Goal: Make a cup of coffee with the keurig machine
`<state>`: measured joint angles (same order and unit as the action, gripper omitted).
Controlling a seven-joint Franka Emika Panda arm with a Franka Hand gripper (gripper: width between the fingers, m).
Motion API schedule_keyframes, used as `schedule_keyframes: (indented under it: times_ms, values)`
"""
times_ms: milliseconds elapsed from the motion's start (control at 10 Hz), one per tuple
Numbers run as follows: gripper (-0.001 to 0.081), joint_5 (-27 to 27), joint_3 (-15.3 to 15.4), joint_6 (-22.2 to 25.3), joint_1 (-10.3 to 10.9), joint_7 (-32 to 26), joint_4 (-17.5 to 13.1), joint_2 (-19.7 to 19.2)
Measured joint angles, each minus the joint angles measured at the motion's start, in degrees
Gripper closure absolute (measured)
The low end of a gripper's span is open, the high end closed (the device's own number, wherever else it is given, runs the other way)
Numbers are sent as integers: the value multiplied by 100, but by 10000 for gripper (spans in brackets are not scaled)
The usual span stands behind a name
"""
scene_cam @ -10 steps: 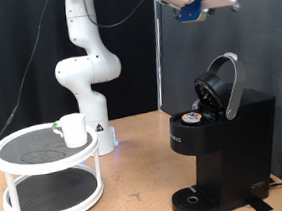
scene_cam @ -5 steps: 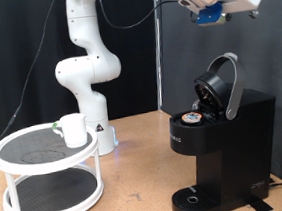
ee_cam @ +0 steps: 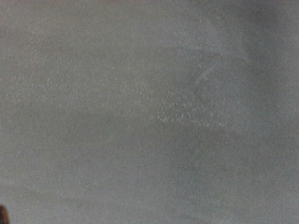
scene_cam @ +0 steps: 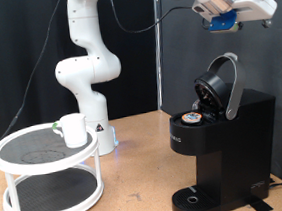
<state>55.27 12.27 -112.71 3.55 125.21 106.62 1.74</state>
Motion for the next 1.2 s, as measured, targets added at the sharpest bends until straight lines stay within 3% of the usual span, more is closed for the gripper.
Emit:
schedule_keyframes:
  times_ms: [300,500,600,800,900,1000,1100,1200]
  values:
    - [-2,-149,65,-23,0,54,-18,-58]
    - [268,-295,76,16,0,194,-18,-65]
    - [268,-363,76,29,0,244,-18,-65]
    - [587,-491,74,30,-5,312,-4,-67]
    - [587,-561,69,30,-8,338,20,-69]
    - [718,-605,58,30,-11,344,56,-72]
    - [718,-637,46,31,-15,344,99,-74]
    - [790,-648,39,34,-25,344,151,-75]
